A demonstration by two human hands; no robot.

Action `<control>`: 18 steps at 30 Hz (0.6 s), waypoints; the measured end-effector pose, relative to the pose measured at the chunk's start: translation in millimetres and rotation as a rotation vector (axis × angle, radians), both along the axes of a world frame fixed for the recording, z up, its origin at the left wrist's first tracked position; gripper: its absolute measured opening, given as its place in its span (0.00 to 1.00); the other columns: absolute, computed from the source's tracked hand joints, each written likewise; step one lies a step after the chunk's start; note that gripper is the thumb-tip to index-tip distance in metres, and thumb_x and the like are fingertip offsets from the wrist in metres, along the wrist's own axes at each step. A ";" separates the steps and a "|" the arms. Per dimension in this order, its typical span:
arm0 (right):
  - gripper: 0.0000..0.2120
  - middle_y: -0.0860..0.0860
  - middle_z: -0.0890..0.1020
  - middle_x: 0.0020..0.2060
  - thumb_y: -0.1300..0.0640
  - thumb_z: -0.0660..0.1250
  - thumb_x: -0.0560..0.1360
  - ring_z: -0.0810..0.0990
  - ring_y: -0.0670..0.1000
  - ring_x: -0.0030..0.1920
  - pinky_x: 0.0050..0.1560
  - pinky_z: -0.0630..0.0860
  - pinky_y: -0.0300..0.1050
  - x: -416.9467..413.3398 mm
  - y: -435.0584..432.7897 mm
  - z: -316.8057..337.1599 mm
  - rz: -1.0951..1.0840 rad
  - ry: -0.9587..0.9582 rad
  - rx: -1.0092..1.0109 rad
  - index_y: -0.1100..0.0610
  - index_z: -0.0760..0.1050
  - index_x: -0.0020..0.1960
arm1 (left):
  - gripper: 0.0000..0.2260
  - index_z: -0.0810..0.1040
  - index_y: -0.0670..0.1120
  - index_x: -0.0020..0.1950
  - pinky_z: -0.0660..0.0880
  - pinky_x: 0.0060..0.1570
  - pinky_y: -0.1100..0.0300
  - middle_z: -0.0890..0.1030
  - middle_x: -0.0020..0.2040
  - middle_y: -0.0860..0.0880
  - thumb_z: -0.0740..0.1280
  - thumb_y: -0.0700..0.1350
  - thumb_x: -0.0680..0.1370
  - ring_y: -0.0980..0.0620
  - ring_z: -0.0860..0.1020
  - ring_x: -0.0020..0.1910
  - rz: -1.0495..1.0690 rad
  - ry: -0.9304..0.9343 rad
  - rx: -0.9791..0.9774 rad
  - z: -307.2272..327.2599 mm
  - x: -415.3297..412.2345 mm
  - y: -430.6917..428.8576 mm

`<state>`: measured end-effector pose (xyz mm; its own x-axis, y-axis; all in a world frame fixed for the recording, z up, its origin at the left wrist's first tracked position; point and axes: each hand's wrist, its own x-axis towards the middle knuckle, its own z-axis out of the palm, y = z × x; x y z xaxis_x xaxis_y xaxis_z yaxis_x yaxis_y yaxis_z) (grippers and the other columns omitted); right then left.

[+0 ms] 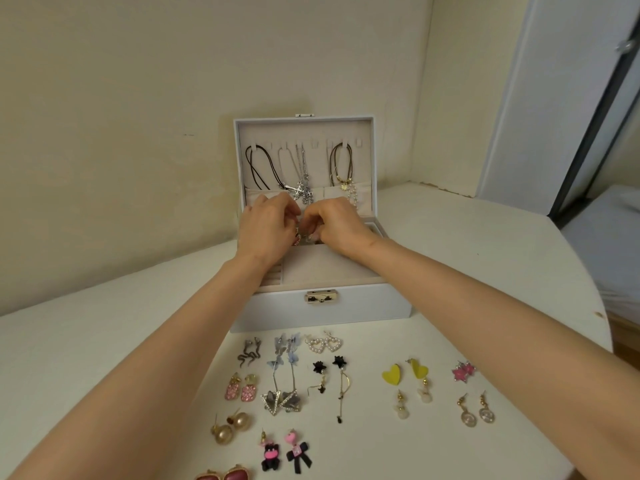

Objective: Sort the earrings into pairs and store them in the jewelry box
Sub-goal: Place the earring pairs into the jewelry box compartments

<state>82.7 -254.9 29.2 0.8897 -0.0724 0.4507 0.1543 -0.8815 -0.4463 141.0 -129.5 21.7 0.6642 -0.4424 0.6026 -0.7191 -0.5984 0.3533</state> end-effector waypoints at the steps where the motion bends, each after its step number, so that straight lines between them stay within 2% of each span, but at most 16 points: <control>1: 0.14 0.57 0.84 0.41 0.75 0.66 0.65 0.82 0.55 0.44 0.49 0.78 0.49 1.1 1.0 -0.2 -0.005 0.001 -0.002 0.61 0.83 0.44 | 0.11 0.77 0.44 0.50 0.68 0.54 0.50 0.82 0.48 0.48 0.59 0.37 0.72 0.44 0.72 0.54 0.004 0.000 0.002 -0.1 -0.3 0.0; 8: 0.13 0.54 0.85 0.40 0.70 0.71 0.65 0.82 0.54 0.44 0.50 0.77 0.49 0.3 0.7 1.4 -0.026 0.008 -0.023 0.58 0.83 0.46 | 0.12 0.77 0.45 0.51 0.68 0.54 0.49 0.83 0.48 0.49 0.59 0.36 0.72 0.44 0.72 0.54 0.009 0.001 -0.003 -0.9 1.7 0.0; 11: 0.14 0.54 0.84 0.39 0.70 0.69 0.65 0.82 0.54 0.43 0.50 0.77 0.49 -4.1 -0.9 2.6 -0.012 0.015 -0.020 0.57 0.81 0.47 | 0.12 0.76 0.45 0.52 0.67 0.53 0.51 0.83 0.47 0.48 0.59 0.36 0.71 0.44 0.73 0.54 -0.010 -0.002 -0.011 -1.3 0.9 -0.5; 15: 0.17 0.54 0.81 0.36 0.75 0.61 0.65 0.79 0.54 0.39 0.46 0.78 0.53 -7.7 -2.2 -0.6 0.004 -0.007 0.026 0.60 0.79 0.48 | 0.14 0.75 0.44 0.53 0.69 0.54 0.51 0.83 0.46 0.48 0.60 0.35 0.70 0.45 0.76 0.53 -0.035 -0.012 -0.004 0.2 -1.6 -1.3; 18: 0.18 0.54 0.82 0.38 0.75 0.62 0.65 0.76 0.54 0.44 0.47 0.74 0.51 -8.7 0.2 -2.1 -0.008 -0.036 -0.078 0.60 0.77 0.50 | 0.14 0.74 0.45 0.52 0.70 0.55 0.50 0.84 0.45 0.48 0.59 0.35 0.69 0.45 0.78 0.52 -0.026 -0.001 -0.010 0.4 -2.6 -0.7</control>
